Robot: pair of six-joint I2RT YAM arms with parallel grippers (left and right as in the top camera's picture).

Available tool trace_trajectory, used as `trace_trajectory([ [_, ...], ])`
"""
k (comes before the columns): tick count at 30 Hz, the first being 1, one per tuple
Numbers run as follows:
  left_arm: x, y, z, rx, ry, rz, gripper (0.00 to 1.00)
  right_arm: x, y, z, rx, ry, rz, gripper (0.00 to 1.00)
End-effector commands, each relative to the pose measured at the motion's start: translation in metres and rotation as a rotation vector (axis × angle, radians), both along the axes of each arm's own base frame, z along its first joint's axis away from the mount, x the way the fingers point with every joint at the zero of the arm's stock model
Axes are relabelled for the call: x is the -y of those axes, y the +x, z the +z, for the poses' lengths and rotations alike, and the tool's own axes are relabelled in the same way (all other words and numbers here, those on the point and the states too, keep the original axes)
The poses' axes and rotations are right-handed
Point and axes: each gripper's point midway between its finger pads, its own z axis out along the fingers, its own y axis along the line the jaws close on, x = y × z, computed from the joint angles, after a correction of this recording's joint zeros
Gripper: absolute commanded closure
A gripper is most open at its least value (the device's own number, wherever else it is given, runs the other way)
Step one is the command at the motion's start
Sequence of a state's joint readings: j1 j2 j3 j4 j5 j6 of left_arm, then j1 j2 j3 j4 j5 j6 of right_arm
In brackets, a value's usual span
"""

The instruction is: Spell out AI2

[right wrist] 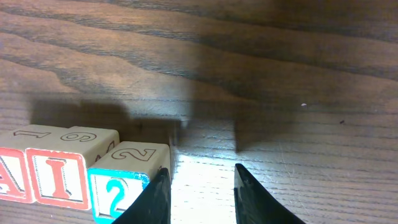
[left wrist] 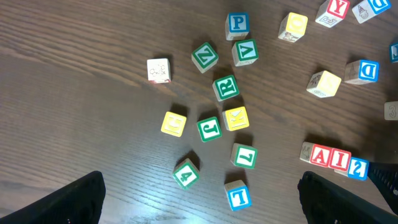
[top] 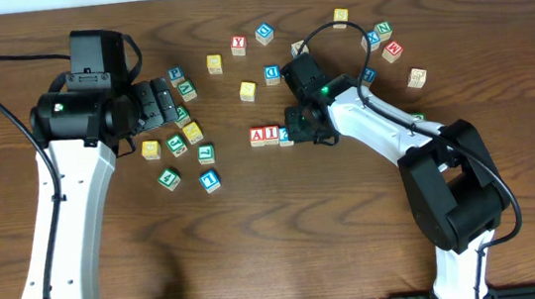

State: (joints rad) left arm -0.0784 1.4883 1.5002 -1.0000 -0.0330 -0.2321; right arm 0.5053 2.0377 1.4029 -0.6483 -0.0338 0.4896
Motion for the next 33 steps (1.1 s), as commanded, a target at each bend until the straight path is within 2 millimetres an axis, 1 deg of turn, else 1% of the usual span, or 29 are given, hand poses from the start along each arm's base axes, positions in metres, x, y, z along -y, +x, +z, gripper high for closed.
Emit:
trace_trajectory([
  [1,-0.004,0.002,0.009,0.023,0.007,0.015,0.02,-0.001,-0.003,-0.006,-0.009,-0.008,-0.005,0.73],
  [4,-0.004,0.001,0.009,0.022,0.007,0.015,0.02,0.003,0.005,-0.002,0.015,-0.016,0.008,0.73],
  [8,-0.004,0.001,0.009,0.022,0.007,0.015,0.02,0.009,0.023,0.015,0.060,-0.005,0.015,0.70],
  [11,-0.004,0.002,0.009,0.023,0.007,0.015,0.02,0.005,0.035,0.028,0.093,0.021,0.044,0.69],
  [13,-0.004,0.001,0.009,0.022,0.007,0.015,0.02,0.002,0.039,0.031,0.110,0.031,0.046,0.69],
  [17,-0.004,0.001,0.009,0.022,0.007,0.015,0.02,-0.012,0.038,0.030,0.123,0.053,0.072,0.74],
  [19,-0.004,0.001,0.009,0.022,0.007,0.015,0.02,-0.017,0.036,0.029,0.127,0.050,0.083,0.85],
  [22,-0.004,0.001,0.009,0.022,0.007,0.015,0.02,-0.024,0.031,0.028,0.124,0.051,0.099,0.98],
  [24,-0.004,0.002,0.009,0.023,0.007,0.015,0.02,-0.026,0.028,0.028,0.118,0.049,0.108,0.99],
  [26,-0.004,0.001,0.009,0.022,0.007,0.015,0.02,-0.027,0.025,0.034,0.121,0.050,0.112,0.99],
  [30,-0.004,0.001,0.009,0.022,0.007,0.015,0.02,-0.025,0.021,0.058,0.144,0.062,0.114,0.99],
  [33,-0.004,0.002,0.009,0.023,0.007,0.015,0.02,-0.026,0.012,0.067,0.127,0.076,0.125,0.99],
])
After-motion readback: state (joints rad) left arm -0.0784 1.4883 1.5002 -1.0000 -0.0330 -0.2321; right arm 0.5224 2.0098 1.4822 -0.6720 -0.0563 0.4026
